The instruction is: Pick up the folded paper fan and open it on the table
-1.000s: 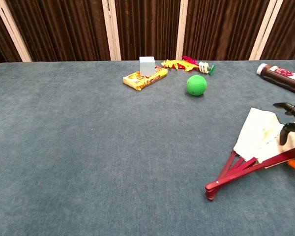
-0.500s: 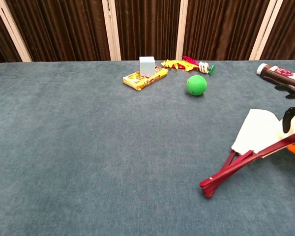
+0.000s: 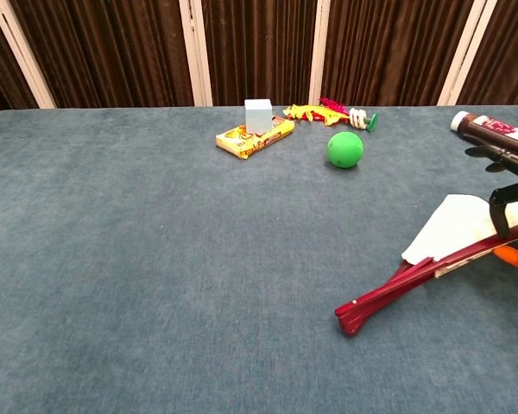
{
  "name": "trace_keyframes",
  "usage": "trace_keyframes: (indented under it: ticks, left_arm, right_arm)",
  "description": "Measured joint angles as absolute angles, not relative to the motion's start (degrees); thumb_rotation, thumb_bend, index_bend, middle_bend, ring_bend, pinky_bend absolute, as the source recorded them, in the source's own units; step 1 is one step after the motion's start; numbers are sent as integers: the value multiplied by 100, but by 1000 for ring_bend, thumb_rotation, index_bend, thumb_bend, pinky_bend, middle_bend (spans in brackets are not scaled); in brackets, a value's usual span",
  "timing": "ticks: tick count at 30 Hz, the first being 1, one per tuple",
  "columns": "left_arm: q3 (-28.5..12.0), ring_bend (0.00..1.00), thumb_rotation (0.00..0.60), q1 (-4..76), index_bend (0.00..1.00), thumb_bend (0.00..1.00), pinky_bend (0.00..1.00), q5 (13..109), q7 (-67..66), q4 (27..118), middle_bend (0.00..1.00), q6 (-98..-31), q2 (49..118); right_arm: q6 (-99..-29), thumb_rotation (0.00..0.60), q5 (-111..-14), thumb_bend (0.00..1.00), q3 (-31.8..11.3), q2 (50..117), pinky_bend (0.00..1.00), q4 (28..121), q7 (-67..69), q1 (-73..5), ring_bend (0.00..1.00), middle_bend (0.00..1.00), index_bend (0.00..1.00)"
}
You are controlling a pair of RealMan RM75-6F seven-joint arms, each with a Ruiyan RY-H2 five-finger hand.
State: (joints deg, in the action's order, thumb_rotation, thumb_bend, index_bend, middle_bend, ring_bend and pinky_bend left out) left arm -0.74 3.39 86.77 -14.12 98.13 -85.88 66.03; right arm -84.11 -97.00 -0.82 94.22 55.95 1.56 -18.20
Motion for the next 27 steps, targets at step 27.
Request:
trace_keyframes:
  ticks: [27]
  left_arm:
    - [-72, 0, 600, 344, 42, 131, 0, 8650, -1441, 9810, 0, -8571, 6607]
  right_arm:
    - [-8092, 600, -9550, 347, -74, 9428, 125, 5768, -208, -1930, 178, 84, 522]
